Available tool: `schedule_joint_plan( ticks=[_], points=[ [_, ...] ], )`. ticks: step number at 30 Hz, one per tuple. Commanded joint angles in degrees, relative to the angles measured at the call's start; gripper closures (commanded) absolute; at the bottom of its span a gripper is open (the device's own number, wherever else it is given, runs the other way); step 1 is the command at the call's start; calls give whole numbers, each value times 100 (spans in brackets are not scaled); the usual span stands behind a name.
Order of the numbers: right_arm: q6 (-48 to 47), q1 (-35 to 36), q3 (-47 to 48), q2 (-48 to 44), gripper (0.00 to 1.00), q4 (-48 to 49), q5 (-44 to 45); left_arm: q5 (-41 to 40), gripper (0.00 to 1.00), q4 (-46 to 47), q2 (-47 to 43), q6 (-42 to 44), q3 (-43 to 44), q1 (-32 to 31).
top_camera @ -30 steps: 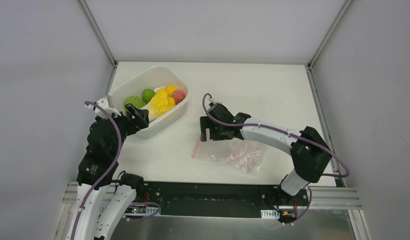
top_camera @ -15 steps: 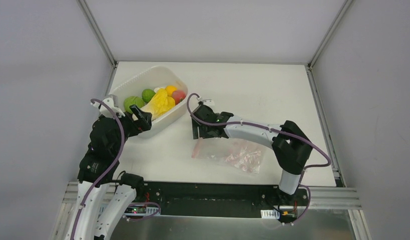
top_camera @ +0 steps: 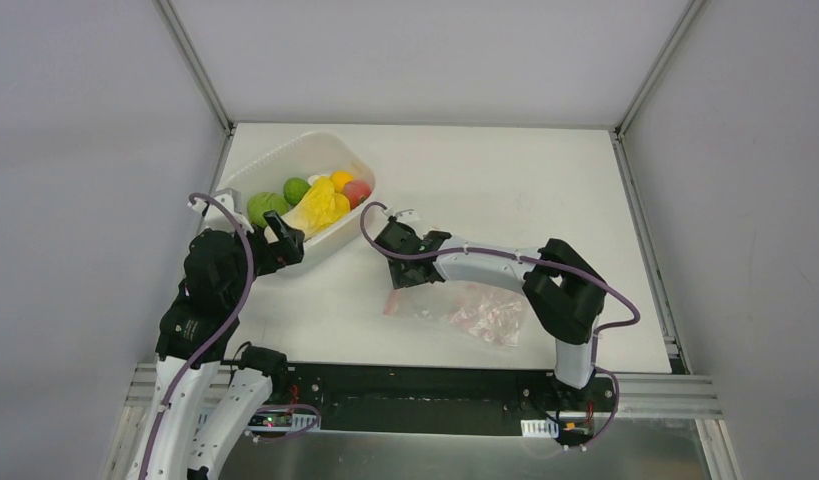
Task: Place the food in the zip-top bag and seal the zipper
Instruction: Pick up the zipper food storage bag at the center of the board.
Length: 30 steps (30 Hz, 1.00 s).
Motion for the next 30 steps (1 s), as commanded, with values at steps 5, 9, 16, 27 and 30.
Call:
schedule_joint_plan(
  ticks=[5, 9, 16, 27, 30],
  points=[
    [-246, 7, 319, 118, 63, -43, -82, -14, 0, -119, 33, 213, 213, -18],
    [-297, 9, 338, 159, 75, -44, -279, -25, 0, -162, 44, 259, 279, -18],
    [-175, 6, 377, 159, 57, -40, -344, -40, 0, -182, 99, 245, 345, -12],
    [-218, 7, 241, 243, 76, 133, -384, 16, 0, -152, 160, 222, 239, -18],
    [-242, 15, 235, 178, 95, 207, -458, 93, 0, -129, 219, 285, 273, -20]
  ],
)
